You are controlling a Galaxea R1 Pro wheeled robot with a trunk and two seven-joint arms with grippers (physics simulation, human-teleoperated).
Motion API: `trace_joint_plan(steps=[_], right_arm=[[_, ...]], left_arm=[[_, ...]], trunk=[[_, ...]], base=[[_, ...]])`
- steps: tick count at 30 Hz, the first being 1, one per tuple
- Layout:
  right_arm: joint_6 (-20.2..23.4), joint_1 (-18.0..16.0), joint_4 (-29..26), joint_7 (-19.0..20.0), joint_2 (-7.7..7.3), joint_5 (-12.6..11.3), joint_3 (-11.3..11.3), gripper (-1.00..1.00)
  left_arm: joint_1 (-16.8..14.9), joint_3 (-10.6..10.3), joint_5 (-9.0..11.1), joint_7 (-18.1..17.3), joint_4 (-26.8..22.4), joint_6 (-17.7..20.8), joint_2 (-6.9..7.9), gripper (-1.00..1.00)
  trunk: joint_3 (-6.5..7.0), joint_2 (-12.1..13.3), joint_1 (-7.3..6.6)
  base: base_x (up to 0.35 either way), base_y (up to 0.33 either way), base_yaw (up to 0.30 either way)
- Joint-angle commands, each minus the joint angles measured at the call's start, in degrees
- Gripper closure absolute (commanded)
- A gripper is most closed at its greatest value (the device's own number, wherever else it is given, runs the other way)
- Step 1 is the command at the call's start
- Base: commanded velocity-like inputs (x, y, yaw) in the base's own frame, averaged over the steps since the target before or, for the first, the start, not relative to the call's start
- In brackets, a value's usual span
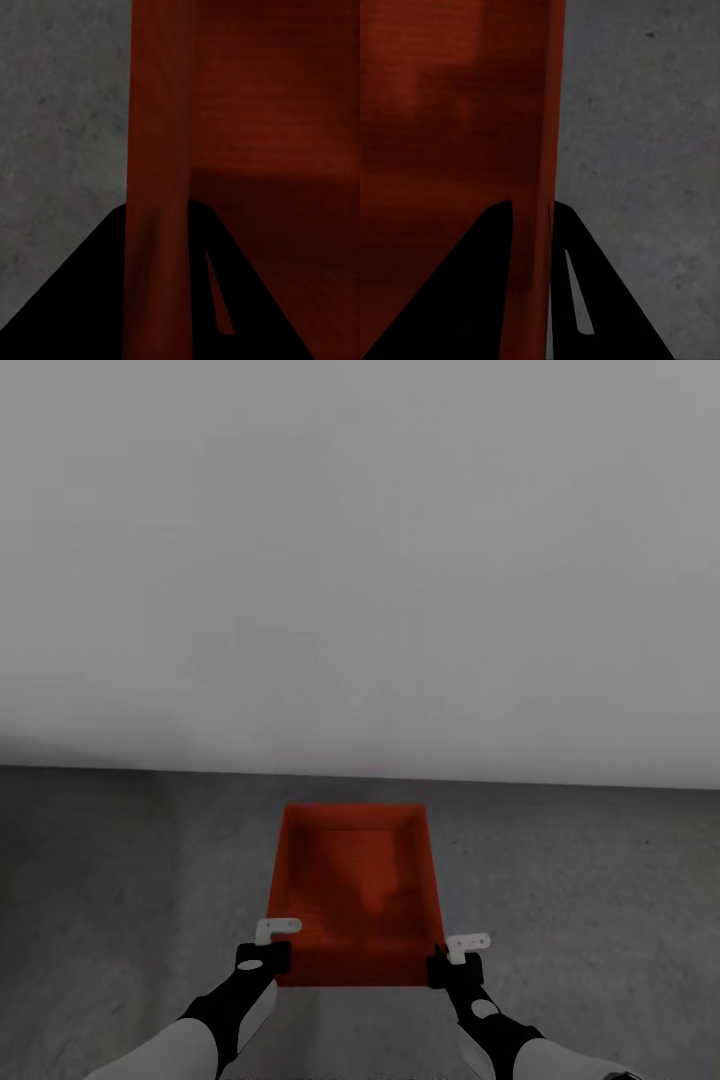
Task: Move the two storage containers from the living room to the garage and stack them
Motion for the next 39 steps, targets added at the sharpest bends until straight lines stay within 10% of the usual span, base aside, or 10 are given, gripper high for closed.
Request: trace_joint_plan(steps=[1, 39], right_arm=[[-0.1, 0.0, 0.5, -0.1, 0.0, -0.2, -0.5, 1.0], [-0.1, 0.0, 0.5, -0.1, -0.02, -0.1, -0.5, 1.0]], left_arm=[[-0.1, 4.2, -0.2, 0.6, -0.3, 0.2, 0.55, 1.0], [-0.1, 4.2, -0.2, 0.6, -0.3, 0.2, 0.55, 1.0]], trunk=[[-0.31, -0.4, 0.22], [-10.59, -15.7, 8.57]], base=[[0.0, 0.0, 0.0], [0.0, 0.0, 0.0]])
